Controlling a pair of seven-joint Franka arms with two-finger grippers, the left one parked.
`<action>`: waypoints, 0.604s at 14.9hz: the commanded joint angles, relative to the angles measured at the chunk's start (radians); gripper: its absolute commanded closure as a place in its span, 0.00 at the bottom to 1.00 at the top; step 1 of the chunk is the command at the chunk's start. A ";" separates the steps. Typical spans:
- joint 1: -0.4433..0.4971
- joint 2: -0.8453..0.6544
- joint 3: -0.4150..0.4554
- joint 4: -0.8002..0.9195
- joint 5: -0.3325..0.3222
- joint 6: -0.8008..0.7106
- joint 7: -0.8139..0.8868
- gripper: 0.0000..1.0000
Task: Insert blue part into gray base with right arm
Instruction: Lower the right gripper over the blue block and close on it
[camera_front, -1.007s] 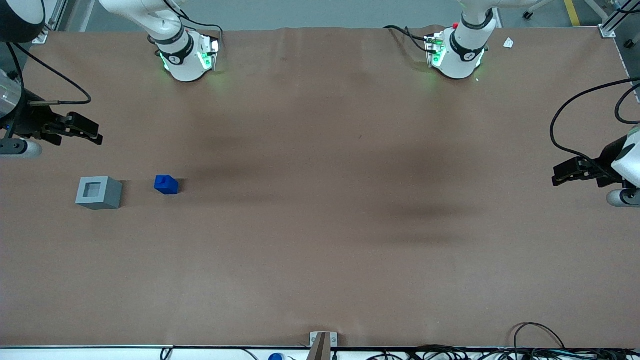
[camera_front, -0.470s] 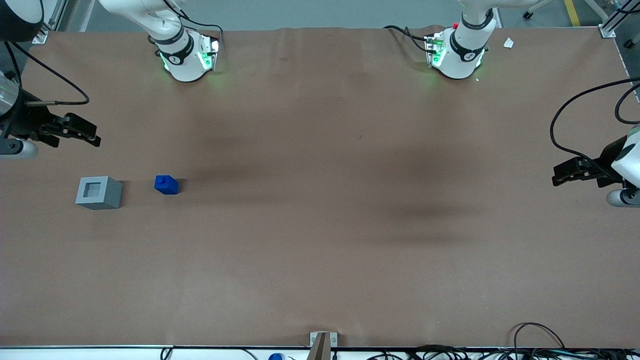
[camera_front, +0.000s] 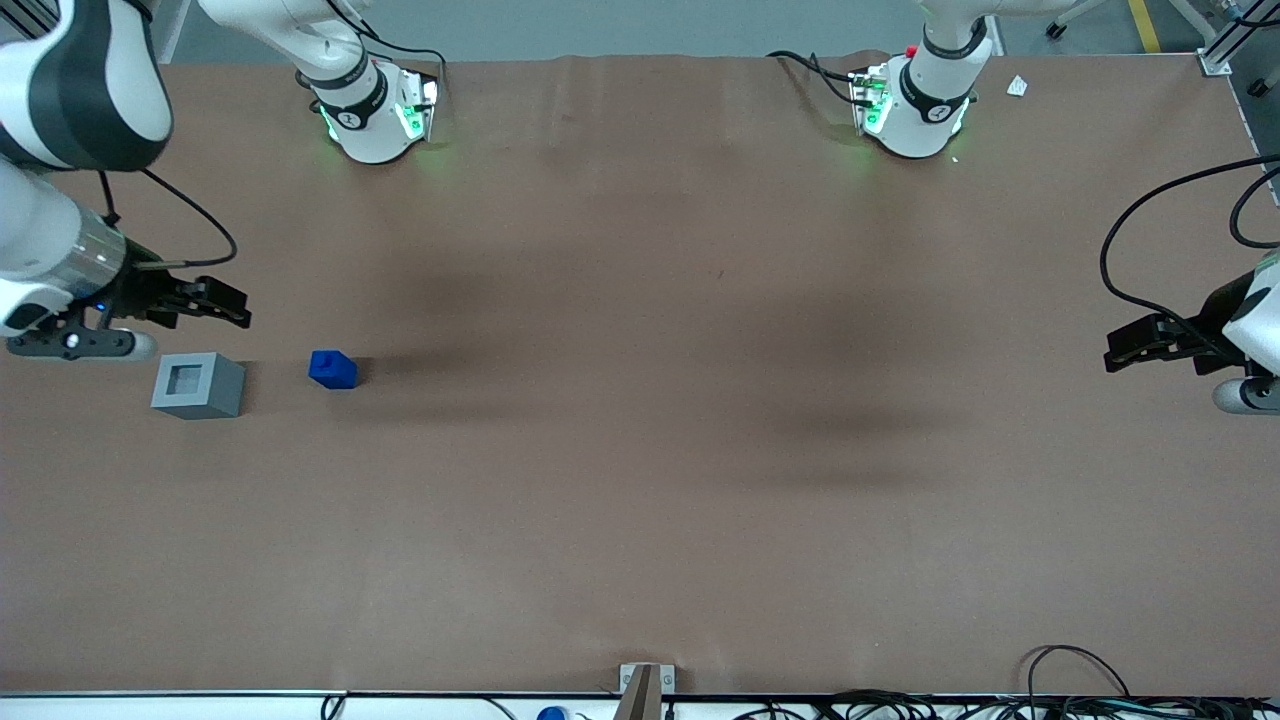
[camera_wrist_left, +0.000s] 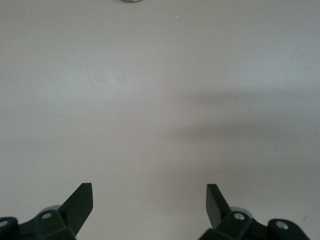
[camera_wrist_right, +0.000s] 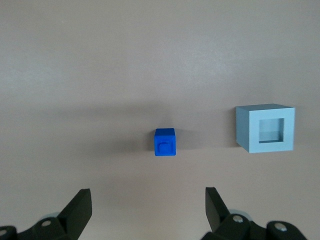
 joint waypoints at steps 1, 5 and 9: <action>-0.010 -0.028 0.009 -0.137 0.014 0.119 -0.014 0.01; -0.015 -0.028 0.007 -0.321 0.012 0.338 -0.060 0.04; -0.010 0.019 0.009 -0.423 0.012 0.507 -0.060 0.08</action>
